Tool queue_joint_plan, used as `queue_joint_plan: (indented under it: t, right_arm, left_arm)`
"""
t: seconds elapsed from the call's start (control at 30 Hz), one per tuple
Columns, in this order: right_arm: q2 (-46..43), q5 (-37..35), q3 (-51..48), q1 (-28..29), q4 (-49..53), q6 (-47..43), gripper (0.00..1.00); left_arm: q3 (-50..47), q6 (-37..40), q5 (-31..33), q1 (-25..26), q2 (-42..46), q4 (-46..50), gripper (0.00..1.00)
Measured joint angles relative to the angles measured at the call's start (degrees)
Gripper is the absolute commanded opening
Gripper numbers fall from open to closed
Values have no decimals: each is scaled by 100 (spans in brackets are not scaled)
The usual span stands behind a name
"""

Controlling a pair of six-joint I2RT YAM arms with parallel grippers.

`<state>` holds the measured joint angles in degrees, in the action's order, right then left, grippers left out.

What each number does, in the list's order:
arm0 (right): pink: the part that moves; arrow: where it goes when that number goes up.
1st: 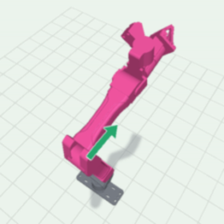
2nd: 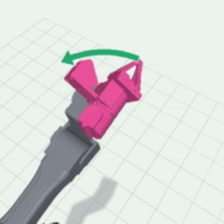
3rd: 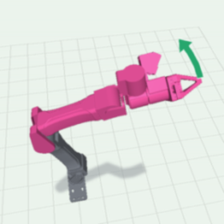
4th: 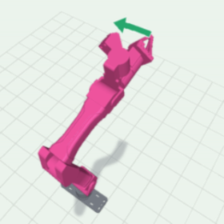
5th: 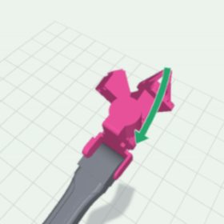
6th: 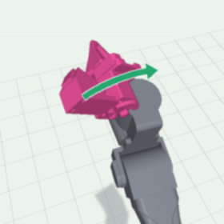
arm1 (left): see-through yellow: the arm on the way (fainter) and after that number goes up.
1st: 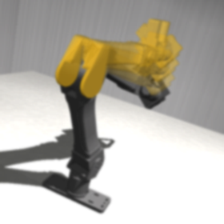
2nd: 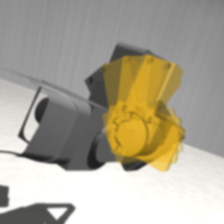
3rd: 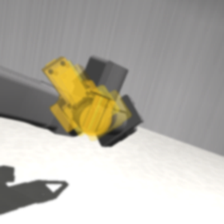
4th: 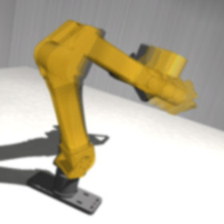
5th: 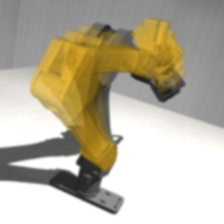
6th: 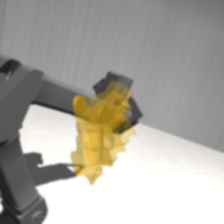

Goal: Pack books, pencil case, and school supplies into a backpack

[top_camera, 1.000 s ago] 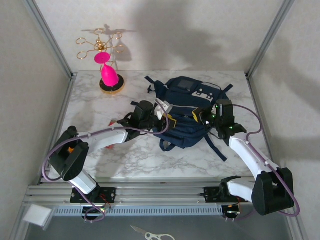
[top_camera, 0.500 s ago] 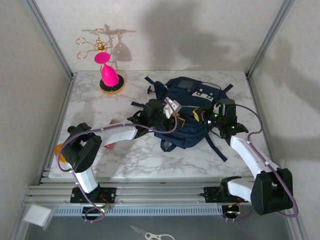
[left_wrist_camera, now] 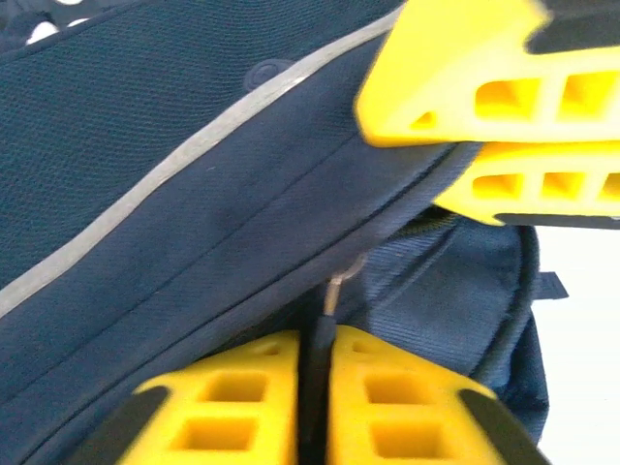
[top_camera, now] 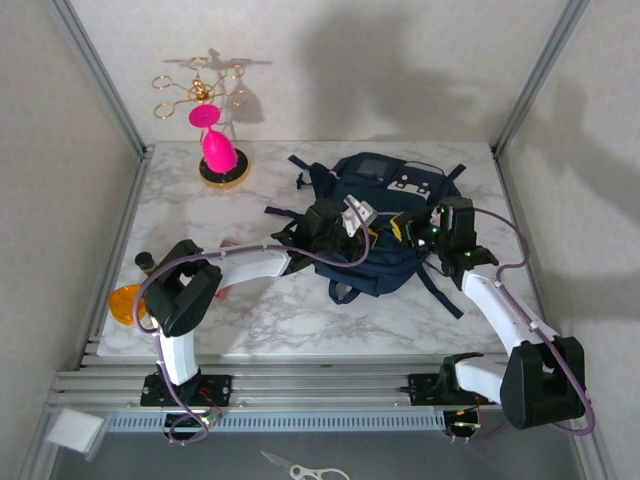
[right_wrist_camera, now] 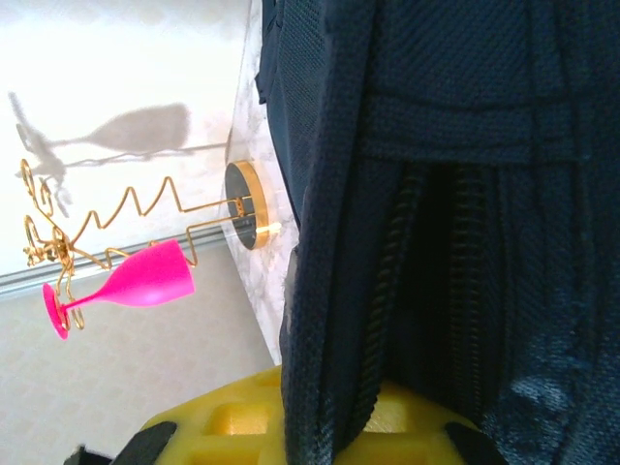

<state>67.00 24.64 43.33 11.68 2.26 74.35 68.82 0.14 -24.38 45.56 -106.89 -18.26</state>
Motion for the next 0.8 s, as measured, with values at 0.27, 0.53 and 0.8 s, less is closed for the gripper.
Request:
queue_joint_plan:
  t: [0.27, 0.53, 0.8]
  right_arm:
    - [0, 184, 0, -96, 9, -2, 0]
    - [0, 476, 26, -243, 70, -87, 0]
    - [-61, 1021, 98, -811, 385, -328, 0]
  left_arm:
    - [-192, -17, 195, 76, 151, -138, 0]
    - [-658, -234, 564, -2, 492, -214, 0]
    - [-1150, -522, 758, -494, 756, -219, 0]
